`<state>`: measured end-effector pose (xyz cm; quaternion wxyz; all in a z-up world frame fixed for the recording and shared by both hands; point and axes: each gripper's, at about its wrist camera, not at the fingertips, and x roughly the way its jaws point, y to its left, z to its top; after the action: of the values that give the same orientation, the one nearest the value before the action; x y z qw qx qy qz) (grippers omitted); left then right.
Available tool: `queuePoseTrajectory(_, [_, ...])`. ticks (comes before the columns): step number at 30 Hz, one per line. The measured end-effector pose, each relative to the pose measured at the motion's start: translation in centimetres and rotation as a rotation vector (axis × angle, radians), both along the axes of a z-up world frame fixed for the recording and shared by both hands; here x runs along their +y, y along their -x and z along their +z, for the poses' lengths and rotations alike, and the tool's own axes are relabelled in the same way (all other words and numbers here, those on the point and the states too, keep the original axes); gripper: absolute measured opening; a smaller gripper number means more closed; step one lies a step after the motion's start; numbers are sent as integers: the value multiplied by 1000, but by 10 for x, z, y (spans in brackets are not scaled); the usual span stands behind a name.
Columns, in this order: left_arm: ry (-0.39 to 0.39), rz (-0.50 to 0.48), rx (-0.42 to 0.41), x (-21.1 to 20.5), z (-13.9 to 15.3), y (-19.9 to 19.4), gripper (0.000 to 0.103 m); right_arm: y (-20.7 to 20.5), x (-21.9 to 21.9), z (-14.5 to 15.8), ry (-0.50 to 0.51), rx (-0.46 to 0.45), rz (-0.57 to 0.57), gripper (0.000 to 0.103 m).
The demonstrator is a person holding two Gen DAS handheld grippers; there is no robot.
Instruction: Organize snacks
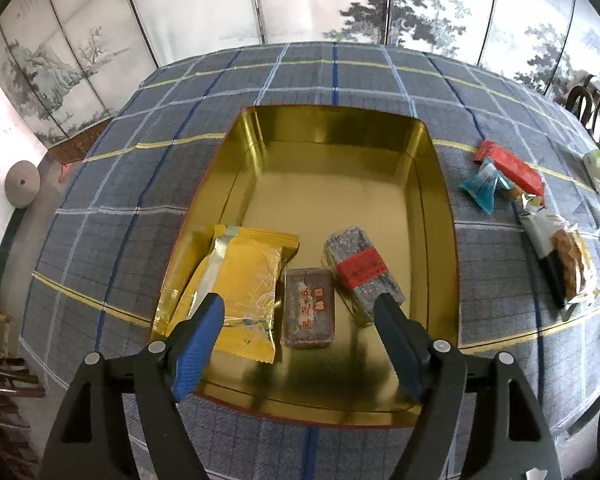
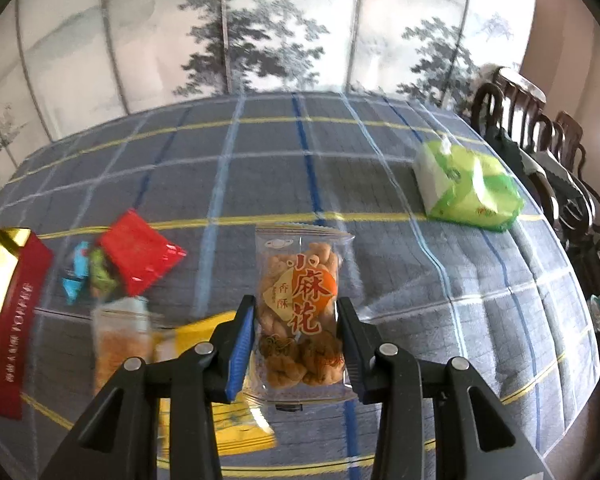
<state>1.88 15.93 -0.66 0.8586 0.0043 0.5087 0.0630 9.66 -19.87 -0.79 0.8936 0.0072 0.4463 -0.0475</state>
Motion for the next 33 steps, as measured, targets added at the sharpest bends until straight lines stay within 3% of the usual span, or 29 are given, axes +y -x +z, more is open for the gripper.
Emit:
queuePoseTrajectory(11, [49,82,-49,34,22,15,84,17,104,28,-79,-34,234,40])
queuePoseTrajectory(24, [38,177,-64,67,29,33,87,38,235,23,-155,8,502,40])
queuePoseTrajectory(33, [34,209,-51,85,28,43,87,50,286,12,-141,42,603,40])
